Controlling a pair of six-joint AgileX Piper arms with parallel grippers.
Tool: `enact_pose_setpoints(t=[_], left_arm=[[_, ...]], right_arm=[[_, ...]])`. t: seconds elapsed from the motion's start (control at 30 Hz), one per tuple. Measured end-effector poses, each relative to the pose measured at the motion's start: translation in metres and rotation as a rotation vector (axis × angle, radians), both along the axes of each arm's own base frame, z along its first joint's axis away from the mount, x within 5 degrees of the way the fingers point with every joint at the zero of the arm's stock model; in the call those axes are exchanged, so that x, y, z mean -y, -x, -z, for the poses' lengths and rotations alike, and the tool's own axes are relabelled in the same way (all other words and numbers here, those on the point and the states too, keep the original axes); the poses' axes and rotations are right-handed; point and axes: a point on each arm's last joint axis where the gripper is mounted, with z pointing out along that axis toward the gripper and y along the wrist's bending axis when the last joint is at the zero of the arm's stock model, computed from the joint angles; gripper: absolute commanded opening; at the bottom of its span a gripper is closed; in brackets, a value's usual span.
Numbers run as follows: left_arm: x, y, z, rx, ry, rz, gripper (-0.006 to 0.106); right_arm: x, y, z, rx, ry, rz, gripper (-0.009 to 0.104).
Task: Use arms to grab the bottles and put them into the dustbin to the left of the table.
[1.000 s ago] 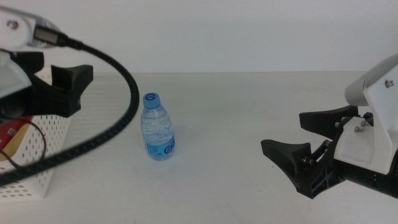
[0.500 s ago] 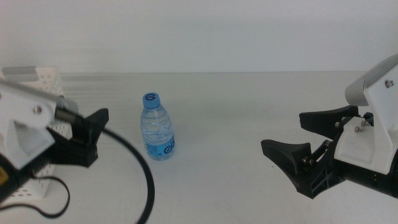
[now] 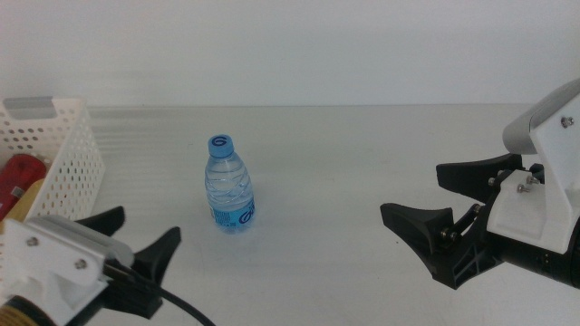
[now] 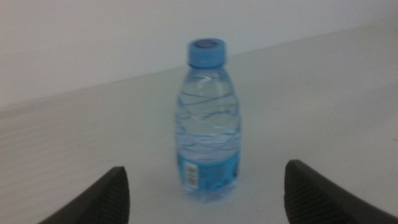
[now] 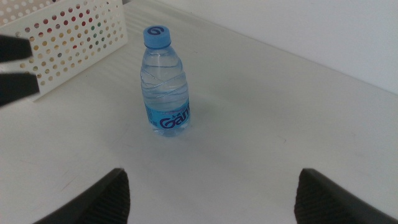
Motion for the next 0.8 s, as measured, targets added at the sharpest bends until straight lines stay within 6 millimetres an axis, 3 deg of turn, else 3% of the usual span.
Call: enact_pose_setpoints(t=[0.17, 0.47, 0.8], left_arm=[[0.009, -0.008, 0.014, 0.005, 0.001, 0.066, 0.078], [0.018, -0.028, 0.039, -0.042, 0.04, 0.082, 0.09], [0.029, -0.061, 0.046, -0.057, 0.056, 0.08, 0.09]], right_arm=[[0.0, 0.0, 0.0, 0.0, 0.0, 0.0, 0.078], [0.0, 0.0, 0.0, 0.0, 0.0, 0.0, 0.077], [0.0, 0.0, 0.0, 0.0, 0.0, 0.0, 0.077]])
